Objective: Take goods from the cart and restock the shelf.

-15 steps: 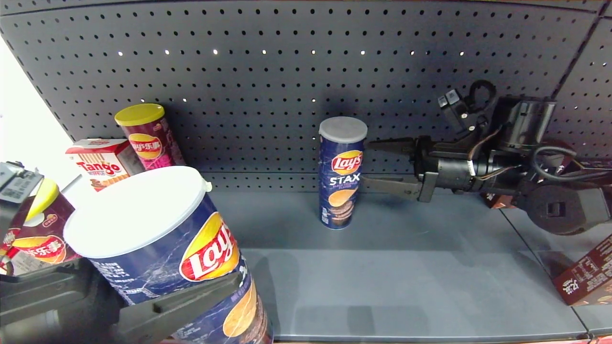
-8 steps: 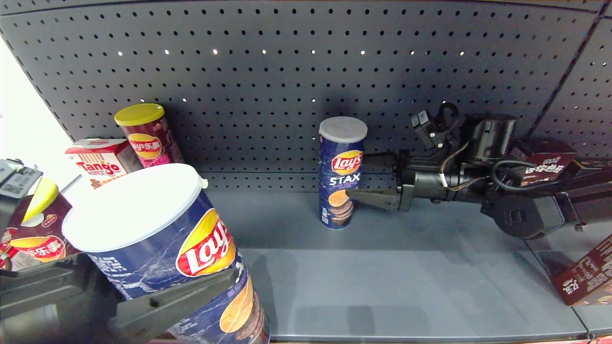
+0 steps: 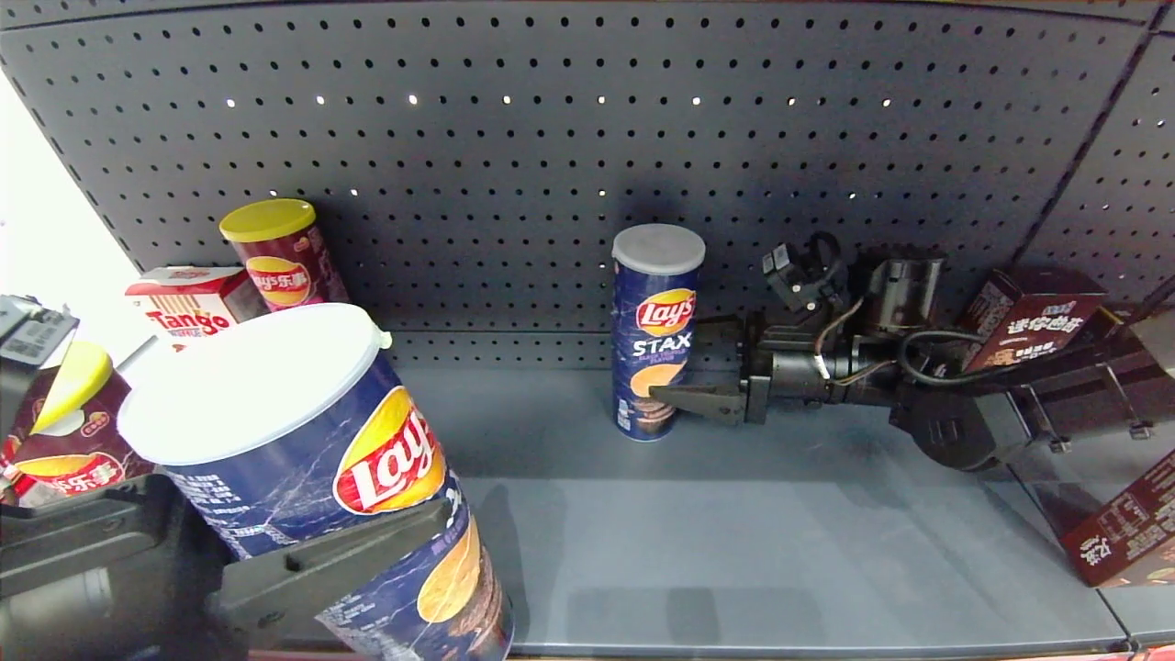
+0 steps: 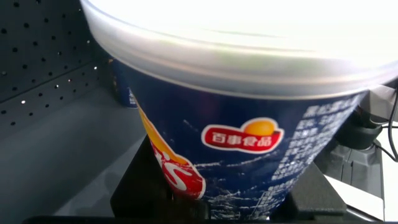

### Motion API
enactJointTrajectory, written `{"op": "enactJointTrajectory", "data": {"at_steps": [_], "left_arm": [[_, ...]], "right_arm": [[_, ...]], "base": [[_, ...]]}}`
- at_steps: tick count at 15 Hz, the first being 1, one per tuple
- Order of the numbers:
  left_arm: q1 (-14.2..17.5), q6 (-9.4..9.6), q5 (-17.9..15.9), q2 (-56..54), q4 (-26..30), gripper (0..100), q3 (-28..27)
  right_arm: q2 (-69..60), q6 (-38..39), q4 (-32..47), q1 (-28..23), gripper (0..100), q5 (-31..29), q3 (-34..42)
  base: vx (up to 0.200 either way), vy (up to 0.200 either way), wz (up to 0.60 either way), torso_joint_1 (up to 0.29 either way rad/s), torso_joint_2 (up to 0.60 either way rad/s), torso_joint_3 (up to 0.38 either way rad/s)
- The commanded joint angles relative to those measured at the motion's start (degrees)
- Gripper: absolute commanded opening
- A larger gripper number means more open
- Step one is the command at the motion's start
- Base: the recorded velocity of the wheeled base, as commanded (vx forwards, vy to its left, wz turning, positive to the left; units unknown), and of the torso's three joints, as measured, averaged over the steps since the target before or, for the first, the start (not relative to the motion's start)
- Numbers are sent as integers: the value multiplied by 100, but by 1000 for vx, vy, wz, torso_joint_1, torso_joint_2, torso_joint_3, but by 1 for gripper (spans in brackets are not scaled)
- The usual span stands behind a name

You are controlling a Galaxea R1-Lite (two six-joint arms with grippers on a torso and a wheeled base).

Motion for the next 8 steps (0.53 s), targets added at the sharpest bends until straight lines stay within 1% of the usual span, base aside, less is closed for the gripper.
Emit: {"op": "enactJointTrajectory", "data": {"at_steps": [1,3,5,8], "left_arm": [[4,-4,2,16,-2,0,-9],[21,-4,10,7,-2,0,-44],[127,-4,2,7,-2,0,-53],[127,-4,2,7,-2,0,-44]], "right_arm": [[109,-2,-7,30,100,-4,-20],[214,-2,-33,30,100,-4,-46],[258,-2,-33,74,100,5,-63],[425,7,-33,179,100,-13,-301]], "base": [[0,0,0,0,0,0],[0,0,0,0,0,0],[0,0,0,0,0,0],[0,0,0,0,0,0]]}}
